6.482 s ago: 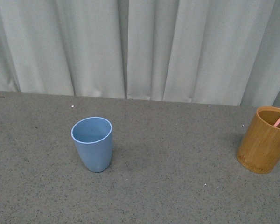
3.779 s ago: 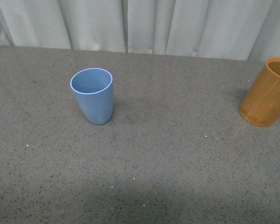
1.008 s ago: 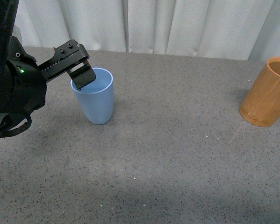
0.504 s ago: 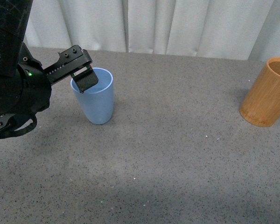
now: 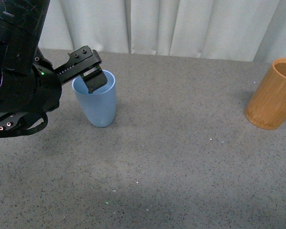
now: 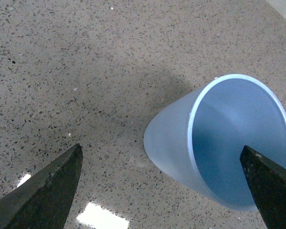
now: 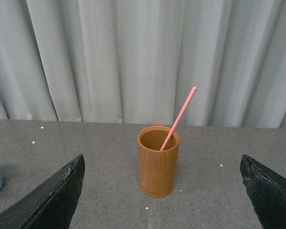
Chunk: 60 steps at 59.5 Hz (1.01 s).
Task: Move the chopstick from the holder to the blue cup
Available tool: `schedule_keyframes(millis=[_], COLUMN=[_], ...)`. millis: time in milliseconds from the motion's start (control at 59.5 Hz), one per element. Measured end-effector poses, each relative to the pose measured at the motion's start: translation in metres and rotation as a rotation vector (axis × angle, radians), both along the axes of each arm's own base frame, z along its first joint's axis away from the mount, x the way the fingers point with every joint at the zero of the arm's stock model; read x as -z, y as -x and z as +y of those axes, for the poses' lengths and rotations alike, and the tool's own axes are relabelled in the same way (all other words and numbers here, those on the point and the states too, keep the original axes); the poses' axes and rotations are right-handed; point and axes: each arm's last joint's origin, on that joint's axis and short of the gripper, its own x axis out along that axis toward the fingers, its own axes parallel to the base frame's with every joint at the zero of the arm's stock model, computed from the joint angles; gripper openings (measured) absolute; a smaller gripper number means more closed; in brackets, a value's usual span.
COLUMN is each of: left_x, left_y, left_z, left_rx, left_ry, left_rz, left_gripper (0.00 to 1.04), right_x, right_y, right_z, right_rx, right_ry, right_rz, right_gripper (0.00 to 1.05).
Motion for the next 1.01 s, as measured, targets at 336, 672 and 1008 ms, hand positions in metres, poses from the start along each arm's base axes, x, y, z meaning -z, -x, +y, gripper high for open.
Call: schedule_keyframes(millis=[336,672,1008], left_x=[0.005,0.0057,0.0091], left_y=[-0.0035,-0.0046,-0.0048], left_z=[0.0061,0.006,0.0059], left_rx=[-0.044,-0.059,-0.07], left_ry=[0.006,-0.002,-0.004], left_rz=[0.033,0.043,0.059], left_gripper=[0.98,0.98,0.98], right_x=[0.0,0.0,0.0], right_y=[0.0,0.0,0.0], right_z=[0.0,0.0,0.0], right_rx=[0.0,0.0,0.0], right_ry=[0.0,0.0,0.0], right_rz=[0.0,0.0,0.0], right_gripper=[0.95,0.95,0.95])
